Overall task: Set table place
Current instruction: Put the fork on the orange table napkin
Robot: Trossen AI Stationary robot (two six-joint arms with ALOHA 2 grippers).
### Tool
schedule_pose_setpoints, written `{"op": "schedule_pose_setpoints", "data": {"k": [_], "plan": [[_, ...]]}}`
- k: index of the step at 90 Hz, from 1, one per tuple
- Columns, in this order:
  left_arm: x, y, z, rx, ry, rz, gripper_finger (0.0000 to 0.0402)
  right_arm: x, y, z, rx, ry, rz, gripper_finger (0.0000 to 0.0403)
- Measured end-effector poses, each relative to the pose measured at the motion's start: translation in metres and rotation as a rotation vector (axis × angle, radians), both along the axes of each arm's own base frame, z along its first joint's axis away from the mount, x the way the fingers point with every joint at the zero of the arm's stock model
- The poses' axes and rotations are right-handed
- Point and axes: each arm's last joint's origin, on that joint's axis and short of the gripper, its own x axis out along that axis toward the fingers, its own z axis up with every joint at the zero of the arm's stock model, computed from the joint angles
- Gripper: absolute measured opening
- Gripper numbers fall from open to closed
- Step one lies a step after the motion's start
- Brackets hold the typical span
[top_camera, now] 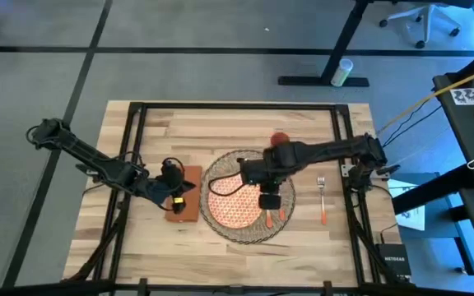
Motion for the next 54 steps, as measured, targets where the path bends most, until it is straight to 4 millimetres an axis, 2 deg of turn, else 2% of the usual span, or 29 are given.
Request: {"op": "schedule_pose_setpoints", "data": {"k": [16, 31, 43, 54], "plan": [[-0.002, -0.006, 0.0, -0.004, -0.002, -0.029, 0.0, 0.01, 0.024, -0.023, 0.093, -0.092, 0.047, 0.0076], [-0.005, -0.011, 0.0, -0.012, -0.004, -0.053, 0.0, 0.01, 0.04, -0.07, 0.132, -0.105, 0.021, 0.0047], [-0.006, -0.014, 0.0, -0.025, -0.007, -0.058, 0.0, 0.002, 0.048, -0.099, 0.059, -0.1, -0.092, 0.0023], [-0.007, -0.015, 0.0, -0.027, -0.007, -0.064, 0.0, -0.012, 0.051, -0.11, -0.074, -0.128, -0.25, 0.0004]]}}
